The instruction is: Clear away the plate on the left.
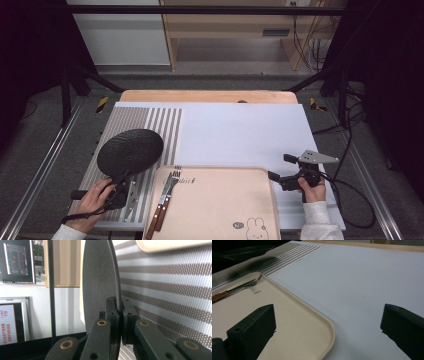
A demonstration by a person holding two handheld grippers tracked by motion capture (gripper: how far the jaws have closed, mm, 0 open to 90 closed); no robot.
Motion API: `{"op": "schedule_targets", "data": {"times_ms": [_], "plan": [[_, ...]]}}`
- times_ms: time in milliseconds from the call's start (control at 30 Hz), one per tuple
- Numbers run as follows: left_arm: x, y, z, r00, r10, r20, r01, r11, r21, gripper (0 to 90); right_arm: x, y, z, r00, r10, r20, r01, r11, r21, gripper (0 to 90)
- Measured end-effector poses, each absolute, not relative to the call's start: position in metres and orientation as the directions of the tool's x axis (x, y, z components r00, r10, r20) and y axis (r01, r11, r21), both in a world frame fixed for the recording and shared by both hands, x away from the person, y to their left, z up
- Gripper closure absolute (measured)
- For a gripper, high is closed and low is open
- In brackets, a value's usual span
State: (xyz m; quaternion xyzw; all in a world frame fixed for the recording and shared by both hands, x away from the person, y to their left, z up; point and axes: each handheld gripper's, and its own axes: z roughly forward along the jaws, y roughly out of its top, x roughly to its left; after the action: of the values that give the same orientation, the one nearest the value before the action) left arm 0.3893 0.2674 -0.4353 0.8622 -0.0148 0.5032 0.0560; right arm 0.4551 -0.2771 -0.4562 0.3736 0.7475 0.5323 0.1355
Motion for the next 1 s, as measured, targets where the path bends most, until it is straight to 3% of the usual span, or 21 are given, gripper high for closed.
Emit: {"op": "schedule_targets", "data": {"times_ms": [1000], "plan": [[0.355, 0.222, -0.408, 0.502, 0.016, 0.865, -0.196, -0.972, 0.132, 86.4, 0.455, -0.277, -0.456, -0.684, 0.704, 0.193, 0.414, 0.156, 0.897, 0.3]]}}
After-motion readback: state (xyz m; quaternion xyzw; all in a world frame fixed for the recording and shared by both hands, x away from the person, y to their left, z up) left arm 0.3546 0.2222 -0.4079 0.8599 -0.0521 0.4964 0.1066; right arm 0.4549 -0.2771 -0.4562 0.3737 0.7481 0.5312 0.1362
